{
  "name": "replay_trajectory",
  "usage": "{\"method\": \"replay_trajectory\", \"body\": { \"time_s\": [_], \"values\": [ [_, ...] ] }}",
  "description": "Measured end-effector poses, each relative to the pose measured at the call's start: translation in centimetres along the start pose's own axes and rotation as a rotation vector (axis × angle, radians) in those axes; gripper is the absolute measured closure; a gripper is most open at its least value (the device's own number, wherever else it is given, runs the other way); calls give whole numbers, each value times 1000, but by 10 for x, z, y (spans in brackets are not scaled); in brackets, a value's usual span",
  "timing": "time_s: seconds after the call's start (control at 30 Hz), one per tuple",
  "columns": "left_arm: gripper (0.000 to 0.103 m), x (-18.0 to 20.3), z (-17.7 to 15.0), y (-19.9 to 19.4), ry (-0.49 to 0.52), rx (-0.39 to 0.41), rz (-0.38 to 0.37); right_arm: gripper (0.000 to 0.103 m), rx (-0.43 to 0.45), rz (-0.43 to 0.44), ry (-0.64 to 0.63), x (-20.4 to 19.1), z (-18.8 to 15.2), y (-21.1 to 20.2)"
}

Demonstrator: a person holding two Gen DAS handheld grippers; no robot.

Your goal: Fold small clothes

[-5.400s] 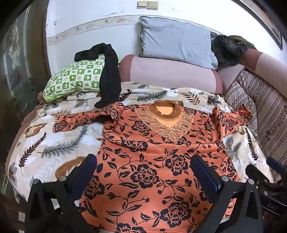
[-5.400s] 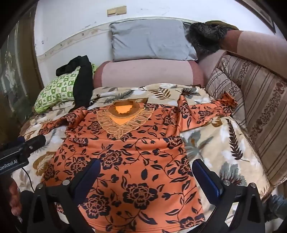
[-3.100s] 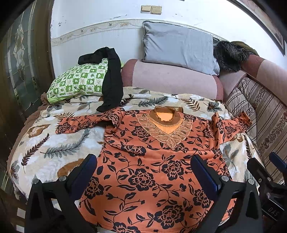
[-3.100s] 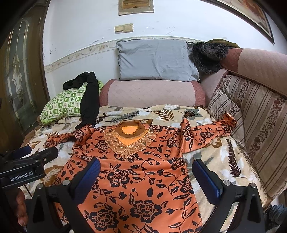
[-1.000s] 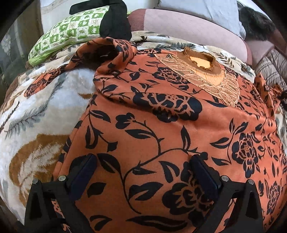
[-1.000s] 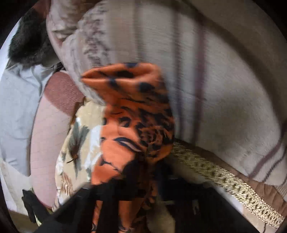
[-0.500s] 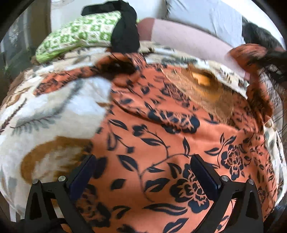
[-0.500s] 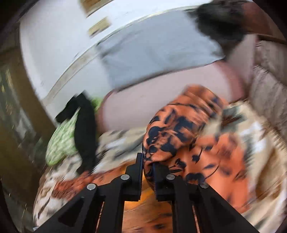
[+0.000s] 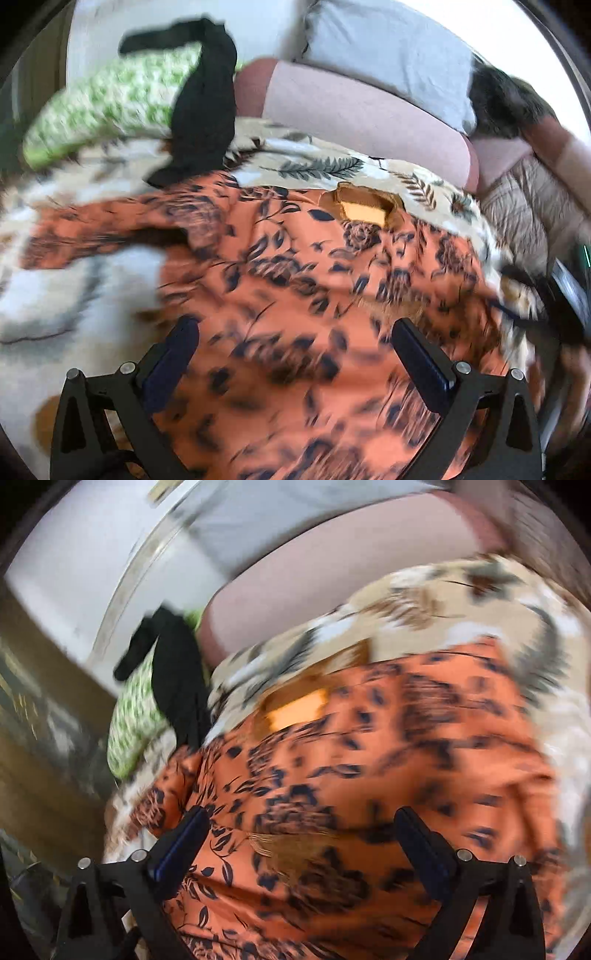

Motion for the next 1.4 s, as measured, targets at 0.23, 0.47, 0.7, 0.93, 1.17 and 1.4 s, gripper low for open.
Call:
{"method": "replay_trajectory", "body": {
  "time_s": [0.23,0.47,0.7,0.93,1.17,1.4],
  "values": [
    [13,-24,40,85,-421,-209,-135,2,7,82,142,49,-15,-17],
    [103,-37,41,91,-471,-171,-96,2,57,169,365,95,-19,-16],
    [103,-17,28,71,-261,-33,10,2,189,259,596,133,-10,-20],
    [44,-9,32,82,-317,-101,-62,2,180,325,674,144,-4,-9],
    [91,-25,46,108,-494,-187,-147,2,181,276,641,136,4,-11],
    [102,-18,54,82,-461,-53,-151,2,160,255,649,148,1,-4]
  ]
}}
Point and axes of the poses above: each gripper's, at about its wrist camera, not at the fingertips, and y roughly the way its jaws point, x to its right, z to its top, the point moved 1 cm from there along y, roughly the way its jaws point, and after that the axes turned 9 degrees about -y, right-handed, at the moved point
